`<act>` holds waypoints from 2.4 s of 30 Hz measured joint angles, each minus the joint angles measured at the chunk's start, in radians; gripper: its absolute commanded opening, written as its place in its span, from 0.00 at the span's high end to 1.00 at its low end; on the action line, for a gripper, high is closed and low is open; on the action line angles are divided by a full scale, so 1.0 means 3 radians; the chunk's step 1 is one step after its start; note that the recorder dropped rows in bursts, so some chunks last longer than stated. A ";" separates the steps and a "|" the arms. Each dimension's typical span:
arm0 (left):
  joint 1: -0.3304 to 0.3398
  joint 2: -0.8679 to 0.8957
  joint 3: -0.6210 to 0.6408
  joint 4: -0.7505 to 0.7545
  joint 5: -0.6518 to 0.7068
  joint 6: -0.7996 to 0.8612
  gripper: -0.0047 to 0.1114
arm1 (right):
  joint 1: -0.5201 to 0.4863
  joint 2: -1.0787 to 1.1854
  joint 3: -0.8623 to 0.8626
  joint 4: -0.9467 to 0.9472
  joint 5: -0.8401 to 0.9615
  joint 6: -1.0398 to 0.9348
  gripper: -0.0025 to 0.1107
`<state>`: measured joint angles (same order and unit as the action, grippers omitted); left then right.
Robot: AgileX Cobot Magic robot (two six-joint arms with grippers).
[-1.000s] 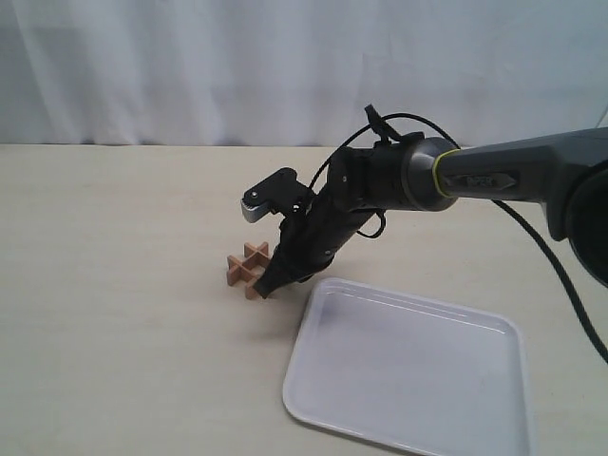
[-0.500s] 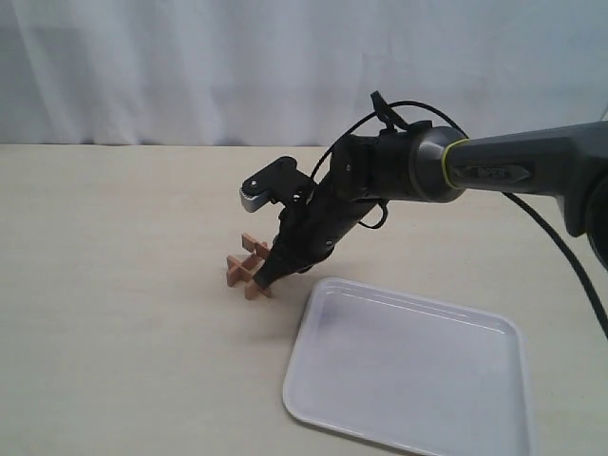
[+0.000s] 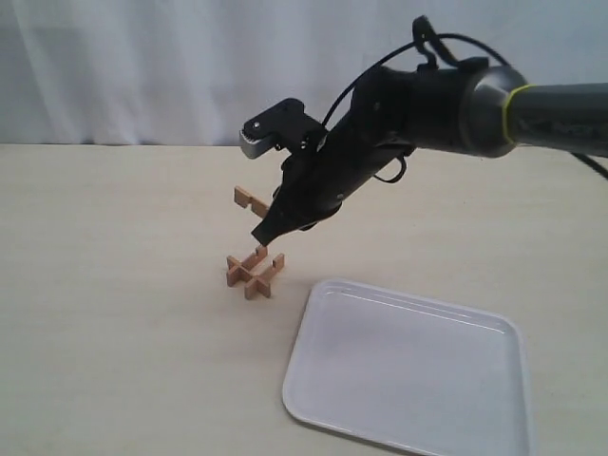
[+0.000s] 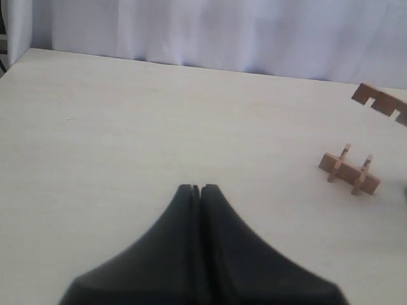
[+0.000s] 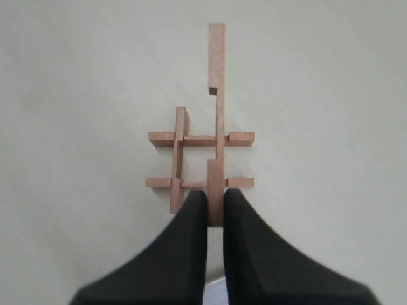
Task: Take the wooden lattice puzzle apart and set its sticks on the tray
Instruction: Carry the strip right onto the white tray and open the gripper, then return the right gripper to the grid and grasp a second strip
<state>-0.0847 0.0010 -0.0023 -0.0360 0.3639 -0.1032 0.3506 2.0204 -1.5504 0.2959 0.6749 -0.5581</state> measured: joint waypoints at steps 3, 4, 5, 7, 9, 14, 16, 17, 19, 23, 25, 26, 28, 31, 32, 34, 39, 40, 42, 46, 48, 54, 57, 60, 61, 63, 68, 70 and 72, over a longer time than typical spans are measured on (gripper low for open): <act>0.0000 0.0000 0.0000 0.0000 0.0000 0.0000 0.96 | 0.0000 -0.0226 0.0059 -0.0066 0.0137 0.0000 0.94; 0.0000 0.0000 0.0000 0.0000 0.0000 0.0000 0.96 | 0.0000 -0.0319 0.0116 -0.0095 0.0159 0.0000 0.94; 0.0000 0.0000 0.0000 0.0000 0.0000 0.0000 0.96 | 0.0000 -0.0414 0.0172 -0.0117 0.0174 0.0000 0.94; 0.0000 0.0000 0.0000 0.0000 0.0000 0.0000 0.96 | -0.0057 -0.0612 0.0338 -0.0139 0.0196 0.0011 0.94; 0.0000 0.0000 0.0000 0.0000 0.0000 0.0000 0.96 | -0.0149 -0.0805 0.0516 -0.0144 0.0201 0.0027 0.94; 0.0000 0.0000 0.0000 0.0000 0.0000 0.0000 0.96 | -0.0515 -0.1199 0.1104 -0.0174 0.0203 0.0023 0.94; 0.0000 0.0000 0.0000 0.0000 0.0000 0.0000 0.96 | -0.0666 -0.1328 0.1354 -0.0191 0.0210 -0.0005 0.94; 0.0000 0.0000 0.0000 0.0000 0.0000 0.0000 0.96 | -0.0749 -0.1386 0.1446 -0.0198 0.0210 -0.0005 0.94; 0.0000 0.0000 0.0000 0.0000 0.0000 0.0000 0.96 | -0.0889 -0.1490 0.1632 -0.0214 0.0204 -0.0005 0.94; 0.0000 0.0000 0.0000 0.0000 0.0000 0.0000 0.96 | -0.0988 -0.1585 0.1895 -0.0246 0.0204 -0.0005 0.94; 0.0000 0.0000 0.0000 0.0000 0.0000 0.0000 0.96 | -0.0988 -0.1585 0.2050 -0.0326 0.0205 -0.0005 0.94; 0.0000 0.0000 0.0000 0.0000 0.0000 0.0000 0.96 | -0.0988 -0.1578 0.2115 -0.0374 0.0205 -0.0005 0.94; 0.0000 0.0000 0.0000 0.0000 0.0000 0.0000 0.96 | -0.0993 -0.1558 0.2257 -0.0501 0.0186 -0.0005 0.94; 0.0000 0.0000 0.0000 0.0000 0.0000 0.0000 0.96 | -0.0993 -0.1517 0.2404 -0.0603 0.0066 -0.0005 0.94; 0.0000 0.0000 0.0000 0.0000 0.0000 0.0000 0.96 | -0.0993 -0.1502 0.2448 -0.0617 0.0002 -0.0005 0.94; 0.0000 0.0000 0.0000 0.0000 0.0000 0.0000 0.96 | -0.0993 -0.1472 0.2530 -0.0628 -0.0154 -0.0005 0.94; 0.0000 0.0000 0.0000 0.0000 0.0000 0.0000 0.96 | -0.0993 -0.1316 0.2693 -0.0638 -0.0489 -0.0005 0.94; 0.0000 0.0000 0.0000 0.0000 0.0000 0.0000 0.96 | -0.0993 -0.1280 0.2712 -0.0638 -0.0506 -0.0005 0.94; 0.0000 0.0000 0.0000 0.0000 0.0000 0.0000 0.96 | -0.0993 -0.1209 0.2743 -0.0638 -0.0529 -0.0005 0.94; 0.0000 0.0000 0.0000 0.0000 0.0000 0.0000 0.96 | -0.0993 -0.1133 0.2751 -0.0638 -0.0558 -0.0005 0.87; 0.0000 0.0000 0.0000 0.0000 0.0000 0.0000 0.96 | -0.0993 -0.1119 0.2751 -0.0638 -0.0566 -0.0005 0.78; 0.0000 0.0000 0.0000 0.0000 0.0000 0.0000 0.96 | -0.0993 -0.1119 0.2751 -0.0638 -0.0571 -0.0005 0.60; 0.0000 0.0000 0.0000 0.0000 0.0000 0.0000 0.96 | -0.0993 -0.1119 0.2728 -0.0638 -0.0552 -0.0005 0.58; 0.0000 0.0000 0.0000 0.0000 0.0000 0.0000 0.96 | -0.0993 -0.1184 0.2571 -0.0544 -0.0414 0.0002 0.58; 0.0000 0.0000 0.0000 0.0000 0.0000 0.0000 0.96 | -0.0993 -0.1223 0.2509 -0.0489 -0.0360 0.0002 0.58; 0.0000 0.0000 0.0000 0.0000 0.0000 0.0000 0.96 | -0.0993 -0.1293 0.2352 -0.0291 -0.0233 0.0002 0.58; 0.0000 0.0000 0.0000 0.0000 0.0000 0.0000 0.96 | -0.0985 -0.1429 0.2000 0.0465 0.0057 -0.0086 0.58; 0.0000 0.0000 0.0000 0.0000 0.0000 0.0000 0.96 | -0.0895 -0.1434 0.1938 0.0751 0.0084 -0.0250 0.58; 0.0000 0.0000 0.0000 0.0000 0.0000 0.0000 0.96 | -0.0694 -0.1418 0.1923 0.0865 -0.0004 -0.0365 0.58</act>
<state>-0.0847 0.0010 -0.0023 -0.0360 0.3639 -0.1032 0.1425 1.5950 -0.9734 0.5555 0.6736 -0.6676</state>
